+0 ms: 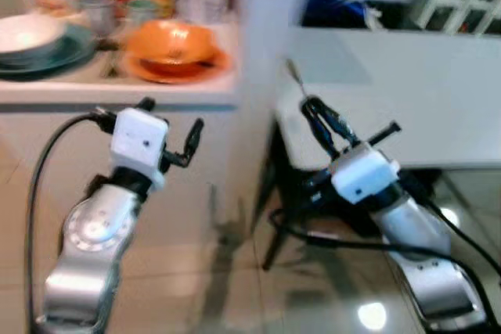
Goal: Setting the table
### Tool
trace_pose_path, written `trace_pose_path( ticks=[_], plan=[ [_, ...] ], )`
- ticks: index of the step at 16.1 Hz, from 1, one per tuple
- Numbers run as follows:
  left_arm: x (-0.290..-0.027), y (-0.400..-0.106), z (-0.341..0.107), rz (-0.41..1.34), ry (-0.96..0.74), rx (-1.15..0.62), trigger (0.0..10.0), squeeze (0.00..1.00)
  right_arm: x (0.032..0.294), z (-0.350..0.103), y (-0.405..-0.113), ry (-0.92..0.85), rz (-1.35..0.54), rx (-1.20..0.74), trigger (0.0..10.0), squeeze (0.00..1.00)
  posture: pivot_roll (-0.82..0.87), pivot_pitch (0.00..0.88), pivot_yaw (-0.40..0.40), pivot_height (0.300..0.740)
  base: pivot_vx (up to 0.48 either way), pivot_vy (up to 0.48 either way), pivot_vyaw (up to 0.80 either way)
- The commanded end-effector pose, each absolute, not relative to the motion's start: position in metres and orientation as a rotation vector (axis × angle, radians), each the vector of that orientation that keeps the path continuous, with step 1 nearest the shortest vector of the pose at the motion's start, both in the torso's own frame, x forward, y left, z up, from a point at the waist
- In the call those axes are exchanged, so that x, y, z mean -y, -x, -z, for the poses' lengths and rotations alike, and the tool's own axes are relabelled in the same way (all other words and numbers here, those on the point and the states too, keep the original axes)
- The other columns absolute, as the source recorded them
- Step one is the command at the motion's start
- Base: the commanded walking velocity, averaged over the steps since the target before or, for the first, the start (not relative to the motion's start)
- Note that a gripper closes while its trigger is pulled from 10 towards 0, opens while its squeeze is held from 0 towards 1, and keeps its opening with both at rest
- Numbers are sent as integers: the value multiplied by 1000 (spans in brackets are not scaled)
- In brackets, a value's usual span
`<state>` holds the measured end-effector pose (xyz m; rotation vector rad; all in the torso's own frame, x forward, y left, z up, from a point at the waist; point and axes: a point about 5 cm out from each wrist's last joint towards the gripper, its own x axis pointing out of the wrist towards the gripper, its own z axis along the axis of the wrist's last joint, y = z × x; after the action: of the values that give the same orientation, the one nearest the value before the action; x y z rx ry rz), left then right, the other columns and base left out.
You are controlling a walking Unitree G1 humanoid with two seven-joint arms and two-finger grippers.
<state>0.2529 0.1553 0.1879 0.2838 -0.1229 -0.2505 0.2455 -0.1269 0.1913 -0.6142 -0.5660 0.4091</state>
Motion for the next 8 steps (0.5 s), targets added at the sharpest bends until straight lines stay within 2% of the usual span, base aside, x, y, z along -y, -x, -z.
trace_pose_path(
  ticks=[1, 4, 8],
  plan=[
    [-154, -255, -190, 237, -304, 138, 10000, 0, 133, -199, -250, 624, -361, 584, 10000, 0, 31, 15, -41, 740, 0, -480, 0],
    [-152, -267, -186, 180, -288, 128, 10000, 0, 145, -183, -262, 659, -328, 459, 10000, 0, 27, 5, -39, 740, 0, -480, 0],
    [-150, -283, -190, 128, -311, 143, 10000, 0, 154, -173, -280, 643, -252, 393, 10000, 0, 20, 11, -30, 740, 0, -480, 800]
  ],
)
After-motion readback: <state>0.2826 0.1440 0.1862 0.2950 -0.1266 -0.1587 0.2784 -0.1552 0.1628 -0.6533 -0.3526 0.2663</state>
